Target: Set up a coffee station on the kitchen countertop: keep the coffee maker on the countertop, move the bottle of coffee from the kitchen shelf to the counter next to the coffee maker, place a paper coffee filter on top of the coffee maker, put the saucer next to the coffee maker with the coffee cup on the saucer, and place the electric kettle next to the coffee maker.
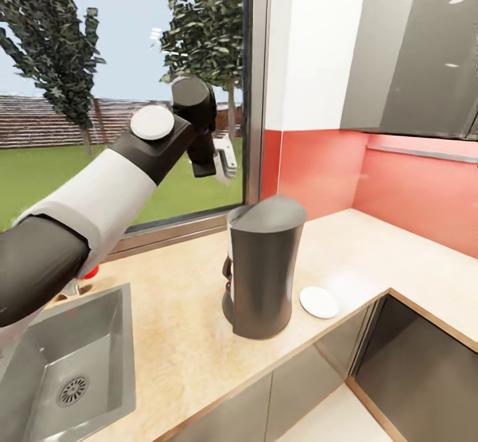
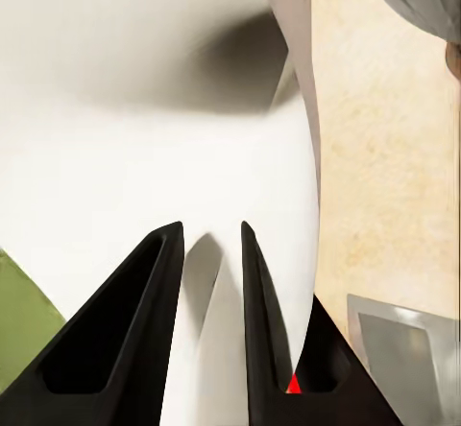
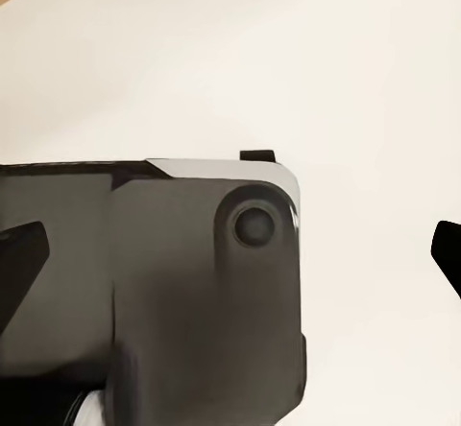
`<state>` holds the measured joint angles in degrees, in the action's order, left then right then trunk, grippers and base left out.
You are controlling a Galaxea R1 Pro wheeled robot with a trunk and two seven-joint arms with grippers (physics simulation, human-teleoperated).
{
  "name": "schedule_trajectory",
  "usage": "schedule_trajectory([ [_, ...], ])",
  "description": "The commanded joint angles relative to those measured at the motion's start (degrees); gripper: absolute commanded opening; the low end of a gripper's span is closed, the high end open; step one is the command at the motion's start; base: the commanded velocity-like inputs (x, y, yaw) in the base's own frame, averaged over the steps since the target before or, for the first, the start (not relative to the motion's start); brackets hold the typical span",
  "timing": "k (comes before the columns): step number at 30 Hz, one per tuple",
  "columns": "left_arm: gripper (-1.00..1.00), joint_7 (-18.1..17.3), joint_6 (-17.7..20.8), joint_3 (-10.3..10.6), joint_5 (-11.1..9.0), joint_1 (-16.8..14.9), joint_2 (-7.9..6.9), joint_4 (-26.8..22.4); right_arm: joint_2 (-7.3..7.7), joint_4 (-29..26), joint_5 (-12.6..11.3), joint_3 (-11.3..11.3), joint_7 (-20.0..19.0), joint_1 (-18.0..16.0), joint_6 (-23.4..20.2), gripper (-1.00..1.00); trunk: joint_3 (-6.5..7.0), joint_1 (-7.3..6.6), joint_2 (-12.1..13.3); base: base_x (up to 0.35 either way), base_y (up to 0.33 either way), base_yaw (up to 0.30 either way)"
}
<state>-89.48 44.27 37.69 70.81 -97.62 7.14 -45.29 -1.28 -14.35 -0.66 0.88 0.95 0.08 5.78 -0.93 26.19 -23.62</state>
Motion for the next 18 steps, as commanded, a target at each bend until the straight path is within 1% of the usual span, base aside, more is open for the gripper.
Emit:
schedule_trajectory([
  [1, -1.00, -0.52, 0.37, 0.09, 0.46, 0.10, 0.11, -0.01, -0.03, -0.07, -0.09, 0.08, 0.10, 0.01, 0.11, 1.00, -0.01, 0.03, -0.10, 0.000, 0.000, -0.107],
  [6, -1.00, -0.52, 0.30, 0.17, 0.88, 2.32, 0.64, 0.01, -0.04, -0.07, -0.13, 0.09, 0.10, 0.01, 0.11, 1.00, 0.32, 0.03, -0.10, 0.000, 0.000, -0.208],
  [12, -1.00, -0.52, 0.27, 0.10, 0.95, 3.45, 0.65, -0.06, -0.04, -0.14, -0.13, 0.07, 0.10, 0.01, 0.09, 1.00, 0.57, 0.03, -0.10, 0.000, 0.000, -0.263],
  [15, -1.00, -0.52, 0.22, 0.10, 0.98, 4.07, 0.55, -0.06, -0.04, -0.15, -0.09, 0.03, 0.10, 0.01, 0.10, 1.00, 0.62, 0.03, -0.10, 0.000, 0.000, -0.126],
  [18, -1.00, -0.52, 0.21, 0.10, 0.99, 4.41, 0.33, -0.06, -0.04, -0.14, -0.05, 0.01, 0.10, 0.01, 0.10, 1.00, 0.63, 0.03, -0.10, 0.000, 0.000, -0.029],
])
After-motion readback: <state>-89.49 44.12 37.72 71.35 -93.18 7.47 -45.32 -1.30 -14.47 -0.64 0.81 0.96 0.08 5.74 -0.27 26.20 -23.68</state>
